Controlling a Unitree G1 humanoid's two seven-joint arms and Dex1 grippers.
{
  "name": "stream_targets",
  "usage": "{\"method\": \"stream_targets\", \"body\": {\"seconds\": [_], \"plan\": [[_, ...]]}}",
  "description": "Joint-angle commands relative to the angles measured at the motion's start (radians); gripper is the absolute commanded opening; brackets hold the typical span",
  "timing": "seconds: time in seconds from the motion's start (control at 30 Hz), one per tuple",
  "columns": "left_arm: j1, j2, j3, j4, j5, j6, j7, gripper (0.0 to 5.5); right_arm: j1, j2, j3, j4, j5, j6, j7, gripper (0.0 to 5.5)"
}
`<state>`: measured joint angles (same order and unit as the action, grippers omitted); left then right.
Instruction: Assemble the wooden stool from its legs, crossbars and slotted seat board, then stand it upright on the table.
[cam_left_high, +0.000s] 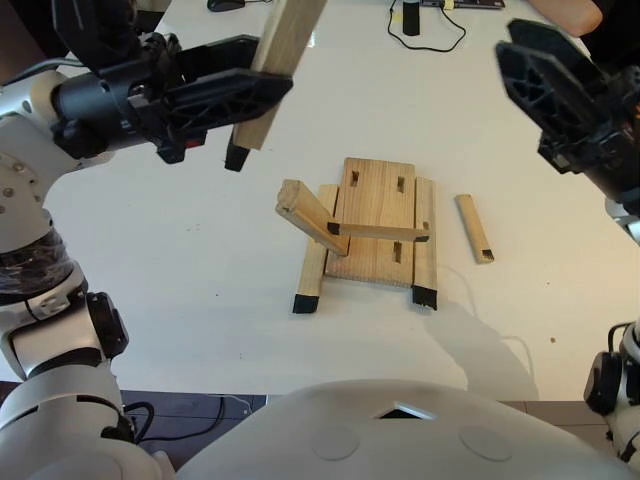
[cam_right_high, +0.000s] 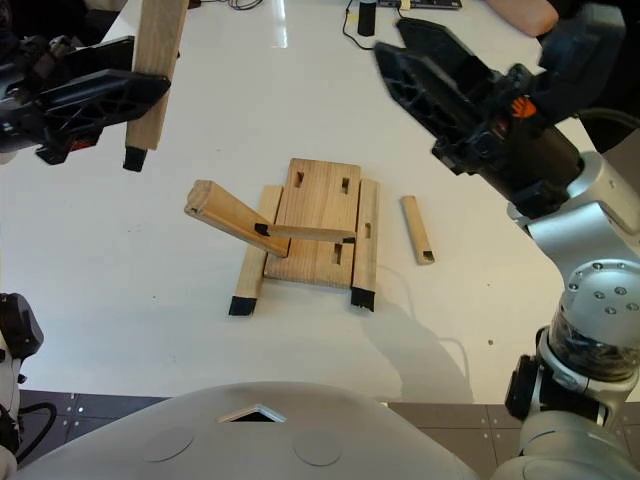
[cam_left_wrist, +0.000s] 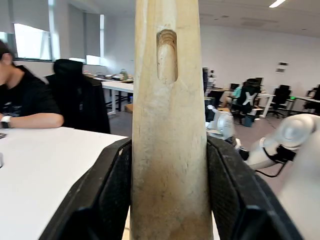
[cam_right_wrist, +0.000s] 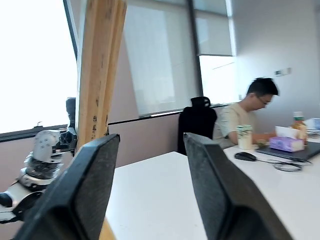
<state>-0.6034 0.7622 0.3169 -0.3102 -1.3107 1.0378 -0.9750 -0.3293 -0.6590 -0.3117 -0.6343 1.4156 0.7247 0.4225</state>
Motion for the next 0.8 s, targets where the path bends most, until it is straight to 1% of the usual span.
{"method": "stream_targets", "body": {"seconds": [0.03,0.07,0.27,0.5,0.63,0.8], "plan": [[-0.013,-0.009,-0.052,-0.053,-0.038,0.019,0.021,2.00,-0.095,-0.039,0.070,0.026,0.059,0.051,0.042,3.00],[-0.012,-0.011,-0.061,-0.060,-0.040,0.018,0.025,2.00,-0.110,-0.046,0.087,0.039,0.057,0.061,0.059,3.07],[0.026,-0.013,-0.097,-0.102,-0.012,-0.009,0.010,2.00,-0.175,-0.057,0.146,0.066,0.060,0.089,0.137,3.08],[0.070,0.000,-0.108,-0.103,0.021,-0.028,-0.029,2.00,-0.228,-0.078,0.150,0.072,0.098,0.102,0.180,3.08],[0.126,0.020,-0.112,-0.132,0.046,-0.047,-0.076,2.00,-0.237,-0.088,0.145,0.075,0.093,0.107,0.195,3.08],[0.170,0.024,-0.119,-0.175,0.051,-0.064,-0.084,2.00,-0.254,-0.094,0.161,0.081,0.066,0.113,0.187,3.08]]}}
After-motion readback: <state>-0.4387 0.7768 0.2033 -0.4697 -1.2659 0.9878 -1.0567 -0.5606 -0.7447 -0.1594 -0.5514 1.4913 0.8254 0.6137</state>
